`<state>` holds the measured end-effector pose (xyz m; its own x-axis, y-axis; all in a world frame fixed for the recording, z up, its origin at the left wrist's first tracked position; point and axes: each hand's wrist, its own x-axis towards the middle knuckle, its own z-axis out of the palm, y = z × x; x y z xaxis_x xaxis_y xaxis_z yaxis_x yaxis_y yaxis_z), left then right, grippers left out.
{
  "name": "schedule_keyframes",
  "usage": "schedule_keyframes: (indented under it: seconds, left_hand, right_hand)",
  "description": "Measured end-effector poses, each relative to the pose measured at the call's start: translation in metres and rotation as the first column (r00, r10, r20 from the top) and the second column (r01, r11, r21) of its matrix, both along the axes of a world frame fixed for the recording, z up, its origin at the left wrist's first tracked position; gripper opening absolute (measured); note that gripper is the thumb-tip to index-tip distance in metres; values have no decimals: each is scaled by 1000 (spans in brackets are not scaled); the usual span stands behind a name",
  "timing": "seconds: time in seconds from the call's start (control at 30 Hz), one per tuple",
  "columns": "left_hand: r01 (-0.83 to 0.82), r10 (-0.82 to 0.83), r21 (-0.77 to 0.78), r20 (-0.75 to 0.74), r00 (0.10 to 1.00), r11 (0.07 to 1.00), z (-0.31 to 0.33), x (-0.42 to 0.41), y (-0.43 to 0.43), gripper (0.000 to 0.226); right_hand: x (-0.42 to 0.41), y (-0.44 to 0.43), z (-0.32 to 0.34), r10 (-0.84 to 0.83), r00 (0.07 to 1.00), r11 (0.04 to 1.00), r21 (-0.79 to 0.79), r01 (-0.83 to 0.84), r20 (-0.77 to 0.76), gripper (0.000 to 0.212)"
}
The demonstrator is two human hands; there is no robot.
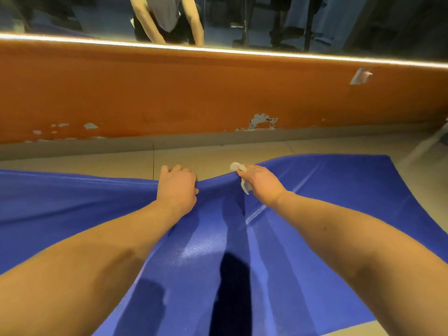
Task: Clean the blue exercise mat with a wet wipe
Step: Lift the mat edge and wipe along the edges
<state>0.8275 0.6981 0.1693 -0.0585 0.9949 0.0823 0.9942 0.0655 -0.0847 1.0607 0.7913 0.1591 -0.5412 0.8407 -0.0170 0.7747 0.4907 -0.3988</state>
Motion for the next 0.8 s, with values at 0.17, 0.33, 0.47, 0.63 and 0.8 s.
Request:
schedule_keyframes:
  seconds: [0.17, 0.33, 0.47, 0.63, 0.8]
  left_hand:
    - [-62, 61, 10, 33, 998, 998, 2, 3, -1, 7]
    - [-80, 80, 36, 15, 997, 996, -1, 0, -8, 7]
    - [-88, 88, 42, -16, 996, 995, 0, 2, -8, 6]
    - [-141, 141, 44, 1, 990, 989, -2, 11, -3, 5]
    - [-189, 187, 77, 27, 982, 979, -4, 13, -5, 7]
  right_hand:
    - [-8, 6, -3, 170, 982, 979, 127, -159, -81, 60]
    - [-36, -14, -17, 384, 897, 923, 134, -362, -220, 65]
    - [-5, 20, -17, 431, 898, 895, 169, -414, -83, 85]
    - [48, 68, -29, 297, 955, 933, 214, -290, 3, 62]
    - [18, 43, -37, 337, 917, 930, 231, -287, -215, 57]
